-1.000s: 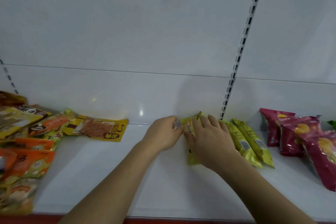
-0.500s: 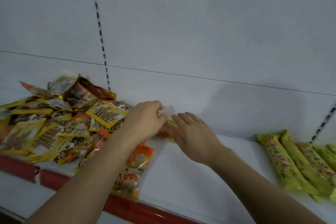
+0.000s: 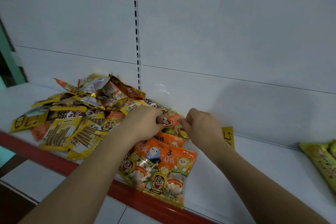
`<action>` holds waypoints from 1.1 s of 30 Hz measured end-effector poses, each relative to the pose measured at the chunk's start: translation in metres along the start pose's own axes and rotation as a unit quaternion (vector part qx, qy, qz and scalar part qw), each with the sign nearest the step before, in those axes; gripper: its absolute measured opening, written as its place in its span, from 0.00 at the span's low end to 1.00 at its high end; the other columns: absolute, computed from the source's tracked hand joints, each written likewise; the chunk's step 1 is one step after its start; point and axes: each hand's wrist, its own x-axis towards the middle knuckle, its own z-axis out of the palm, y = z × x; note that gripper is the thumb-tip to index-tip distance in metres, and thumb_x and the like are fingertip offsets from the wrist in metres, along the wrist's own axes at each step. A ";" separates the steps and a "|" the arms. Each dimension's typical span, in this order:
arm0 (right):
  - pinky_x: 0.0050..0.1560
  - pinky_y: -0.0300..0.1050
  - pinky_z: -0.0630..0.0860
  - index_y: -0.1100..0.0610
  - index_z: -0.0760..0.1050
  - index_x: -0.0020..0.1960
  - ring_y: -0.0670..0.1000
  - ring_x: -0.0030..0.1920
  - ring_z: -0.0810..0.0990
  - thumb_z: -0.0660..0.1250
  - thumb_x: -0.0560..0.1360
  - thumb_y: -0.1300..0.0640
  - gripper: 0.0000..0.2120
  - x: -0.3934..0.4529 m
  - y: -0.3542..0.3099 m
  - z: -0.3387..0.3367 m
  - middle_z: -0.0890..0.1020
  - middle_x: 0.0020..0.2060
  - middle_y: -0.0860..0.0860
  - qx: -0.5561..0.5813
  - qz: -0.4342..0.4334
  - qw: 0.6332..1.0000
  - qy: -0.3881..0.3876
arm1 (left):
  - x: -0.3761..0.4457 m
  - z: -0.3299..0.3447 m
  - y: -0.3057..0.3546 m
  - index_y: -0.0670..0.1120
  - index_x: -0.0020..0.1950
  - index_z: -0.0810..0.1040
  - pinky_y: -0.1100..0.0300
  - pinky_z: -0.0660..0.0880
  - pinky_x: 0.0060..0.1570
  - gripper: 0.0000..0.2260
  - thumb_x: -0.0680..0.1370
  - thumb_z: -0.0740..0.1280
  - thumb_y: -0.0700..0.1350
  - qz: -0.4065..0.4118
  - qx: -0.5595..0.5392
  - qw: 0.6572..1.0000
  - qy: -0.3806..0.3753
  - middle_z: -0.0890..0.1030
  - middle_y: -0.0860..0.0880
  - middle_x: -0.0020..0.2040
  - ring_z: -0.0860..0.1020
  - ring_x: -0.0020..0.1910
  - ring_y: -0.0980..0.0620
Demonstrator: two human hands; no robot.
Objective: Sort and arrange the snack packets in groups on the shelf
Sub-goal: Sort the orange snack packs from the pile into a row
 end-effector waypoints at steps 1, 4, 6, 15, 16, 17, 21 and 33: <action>0.42 0.49 0.79 0.54 0.78 0.47 0.52 0.42 0.79 0.61 0.81 0.44 0.15 0.001 0.003 0.002 0.81 0.39 0.49 -0.004 -0.025 1.000 -0.011 | 0.001 0.000 -0.001 0.49 0.57 0.83 0.52 0.79 0.55 0.08 0.80 0.70 0.50 0.000 -0.003 1.000 -0.003 0.84 0.50 0.55 0.81 0.54 0.49; 0.46 0.50 0.77 0.51 0.82 0.58 0.53 0.47 0.78 0.63 0.80 0.56 0.11 0.001 0.014 0.010 0.83 0.45 0.50 0.030 -0.171 0.984 -0.040 | 0.005 -0.002 -0.004 0.50 0.61 0.83 0.53 0.79 0.55 0.11 0.81 0.70 0.50 -0.001 -0.018 1.000 -0.003 0.84 0.50 0.58 0.81 0.56 0.50; 0.50 0.51 0.76 0.51 0.79 0.65 0.55 0.50 0.78 0.65 0.77 0.61 0.18 0.003 0.022 0.013 0.83 0.52 0.51 0.037 -0.245 0.966 -0.074 | 0.006 -0.001 -0.003 0.50 0.62 0.83 0.54 0.79 0.55 0.11 0.81 0.70 0.51 -0.004 -0.031 0.999 0.005 0.84 0.51 0.58 0.81 0.56 0.51; 0.51 0.47 0.70 0.48 0.75 0.70 0.56 0.55 0.75 0.60 0.76 0.52 0.22 0.005 0.026 0.010 0.77 0.57 0.54 0.016 -0.303 0.946 -0.109 | -0.008 0.000 0.005 0.52 0.55 0.84 0.59 0.78 0.50 0.11 0.82 0.66 0.56 0.021 -0.106 0.991 0.083 0.82 0.58 0.46 0.80 0.47 0.59; 0.49 0.45 0.70 0.49 0.77 0.68 0.55 0.53 0.76 0.61 0.77 0.54 0.21 0.005 0.028 0.012 0.77 0.54 0.53 0.032 -0.294 0.950 -0.100 | -0.013 -0.002 0.006 0.53 0.55 0.85 0.63 0.77 0.49 0.12 0.81 0.67 0.59 0.036 -0.123 0.990 0.063 0.82 0.59 0.47 0.79 0.48 0.62; 0.48 0.43 0.70 0.49 0.78 0.67 0.53 0.51 0.77 0.62 0.78 0.56 0.18 0.005 0.029 0.011 0.78 0.50 0.51 0.064 -0.279 0.954 -0.090 | -0.018 -0.004 0.006 0.54 0.56 0.85 0.66 0.75 0.50 0.14 0.79 0.69 0.61 0.048 -0.135 0.989 0.036 0.83 0.60 0.49 0.79 0.50 0.64; 0.49 0.44 0.76 0.47 0.83 0.50 0.43 0.43 0.80 0.65 0.80 0.47 0.09 -0.004 0.023 -0.018 0.83 0.41 0.44 0.232 -0.156 0.943 -0.183 | -0.035 -0.018 0.004 0.58 0.62 0.82 0.67 0.70 0.55 0.22 0.73 0.71 0.67 0.060 -0.114 0.989 -0.068 0.79 0.65 0.57 0.74 0.57 0.67; 0.38 0.38 0.76 0.51 0.75 0.67 0.43 0.39 0.82 0.77 0.72 0.49 0.26 -0.023 0.024 -0.036 0.84 0.37 0.43 0.255 -0.062 0.915 -0.307 | -0.036 -0.019 -0.003 0.57 0.58 0.77 0.53 0.70 0.65 0.14 0.77 0.73 0.59 0.056 -0.002 0.986 -0.156 0.74 0.56 0.60 0.70 0.62 0.55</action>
